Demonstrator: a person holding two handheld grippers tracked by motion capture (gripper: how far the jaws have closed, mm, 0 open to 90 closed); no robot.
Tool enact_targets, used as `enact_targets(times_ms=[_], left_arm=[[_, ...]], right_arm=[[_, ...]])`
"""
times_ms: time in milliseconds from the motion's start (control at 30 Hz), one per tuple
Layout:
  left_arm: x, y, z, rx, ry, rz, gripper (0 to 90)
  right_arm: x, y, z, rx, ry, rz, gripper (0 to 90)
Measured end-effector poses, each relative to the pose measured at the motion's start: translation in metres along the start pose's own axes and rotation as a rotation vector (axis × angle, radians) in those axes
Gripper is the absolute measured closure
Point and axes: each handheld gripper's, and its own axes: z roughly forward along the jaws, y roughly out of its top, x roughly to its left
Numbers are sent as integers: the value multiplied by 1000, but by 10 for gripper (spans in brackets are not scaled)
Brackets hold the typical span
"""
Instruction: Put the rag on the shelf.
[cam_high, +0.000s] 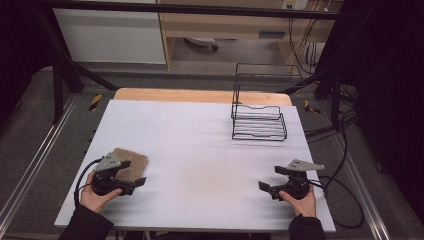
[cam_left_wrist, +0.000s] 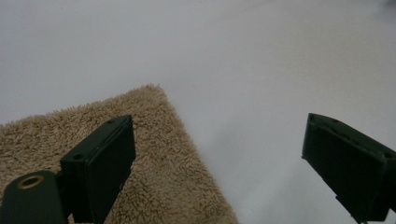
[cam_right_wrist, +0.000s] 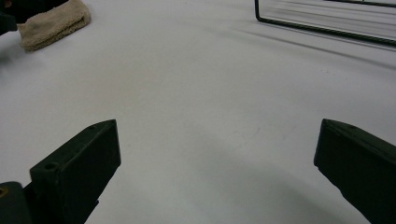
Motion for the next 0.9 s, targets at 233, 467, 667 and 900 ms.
enact_targets(times_ms=[233, 467, 667, 900], left_arm=[[-1, 2, 0, 10, 11, 4, 104], [-4, 4, 3, 35, 38, 3, 183], [-5, 4, 8, 75, 63, -14, 289], [-7, 3, 15, 132, 94, -16, 488]], right_arm=[[0, 0, 0, 7, -7, -2, 10], [0, 0, 1, 10, -14, -2, 11], [1, -1, 2, 19, -17, -2, 12], [1, -1, 2, 27, -24, -8, 14]])
